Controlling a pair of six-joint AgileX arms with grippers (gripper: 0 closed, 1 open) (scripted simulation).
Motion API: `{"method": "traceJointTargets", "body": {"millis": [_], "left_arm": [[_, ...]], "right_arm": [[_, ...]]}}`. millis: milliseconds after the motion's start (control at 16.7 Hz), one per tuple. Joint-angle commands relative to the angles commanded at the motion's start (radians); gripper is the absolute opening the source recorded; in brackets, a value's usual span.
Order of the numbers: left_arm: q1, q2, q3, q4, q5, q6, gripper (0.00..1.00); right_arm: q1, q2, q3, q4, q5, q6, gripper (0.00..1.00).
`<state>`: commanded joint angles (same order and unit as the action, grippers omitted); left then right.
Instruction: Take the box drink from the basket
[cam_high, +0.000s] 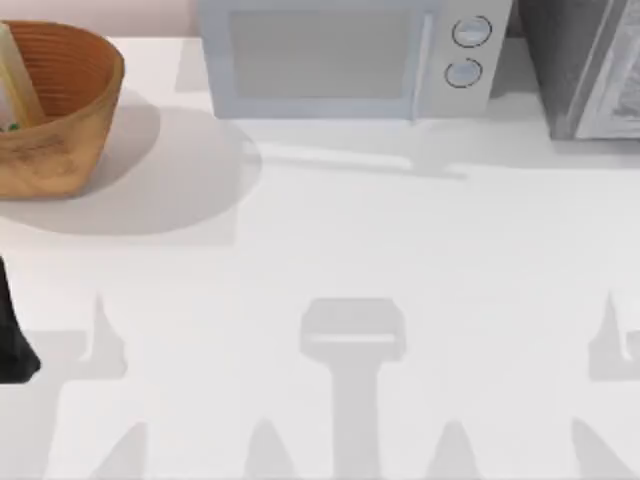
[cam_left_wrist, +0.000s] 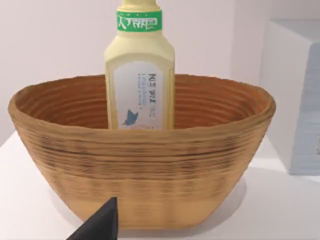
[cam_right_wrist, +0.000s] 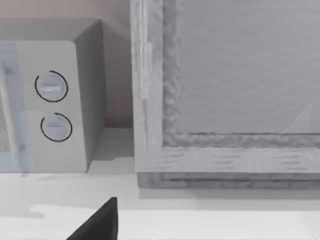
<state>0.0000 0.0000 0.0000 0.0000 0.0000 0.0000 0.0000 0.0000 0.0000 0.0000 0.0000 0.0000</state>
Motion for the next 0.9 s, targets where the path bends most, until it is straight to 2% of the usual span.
{"method": "traceJointTargets", "body": {"millis": [240, 420, 900], "left_arm": [[0.005, 0.030, 0.005, 0.015, 0.003, -0.002, 1.00], [0.021, 0.150, 0.036, 0.086, 0.015, -0.004, 1.00], [0.089, 0.748, 0.250, 0.492, 0.077, 0.009, 1.00]], "right_arm": [[0.000, 0.000, 0.000, 0.000, 0.000, 0.000, 1.00], [0.000, 0.000, 0.000, 0.000, 0.000, 0.000, 1.00], [0.000, 0.000, 0.000, 0.000, 0.000, 0.000, 1.00]]}}
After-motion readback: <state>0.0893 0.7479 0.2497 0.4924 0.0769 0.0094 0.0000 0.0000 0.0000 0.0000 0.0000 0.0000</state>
